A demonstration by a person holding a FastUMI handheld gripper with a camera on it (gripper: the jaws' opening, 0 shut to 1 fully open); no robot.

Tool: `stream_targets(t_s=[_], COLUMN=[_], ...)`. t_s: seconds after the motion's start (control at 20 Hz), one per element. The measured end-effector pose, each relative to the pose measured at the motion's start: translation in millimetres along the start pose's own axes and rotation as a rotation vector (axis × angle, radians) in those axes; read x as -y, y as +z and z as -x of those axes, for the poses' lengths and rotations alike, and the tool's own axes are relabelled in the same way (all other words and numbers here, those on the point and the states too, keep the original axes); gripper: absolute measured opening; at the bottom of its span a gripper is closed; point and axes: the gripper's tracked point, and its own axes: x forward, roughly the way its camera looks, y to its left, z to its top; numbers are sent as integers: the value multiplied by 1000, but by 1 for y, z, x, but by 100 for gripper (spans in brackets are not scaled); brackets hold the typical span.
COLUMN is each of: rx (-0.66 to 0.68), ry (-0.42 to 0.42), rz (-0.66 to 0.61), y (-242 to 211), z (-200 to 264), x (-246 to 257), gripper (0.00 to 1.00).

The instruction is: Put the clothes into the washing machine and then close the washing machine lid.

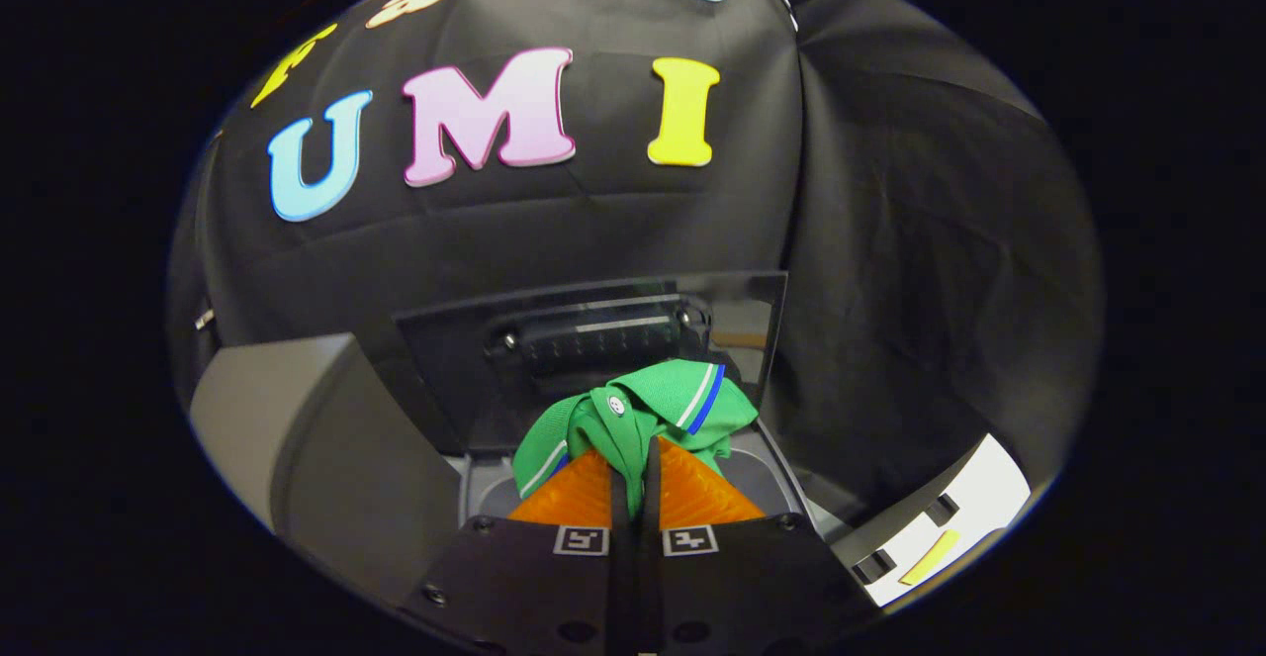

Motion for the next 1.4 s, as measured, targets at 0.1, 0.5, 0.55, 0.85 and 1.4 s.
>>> stream_targets(t_s=[0.1,0.5,0.55,0.85,1.4], rx=[-45,-197,-210,-284,-431], ry=[-4,4,4,10,87], rz=[25,91,90,114,207], y=[-22,-103,-107,-144,-205], z=[-20,-72,-76,-106,-140], x=[3,-5,-6,-8,-16], gripper=[5,5,6,5,15])
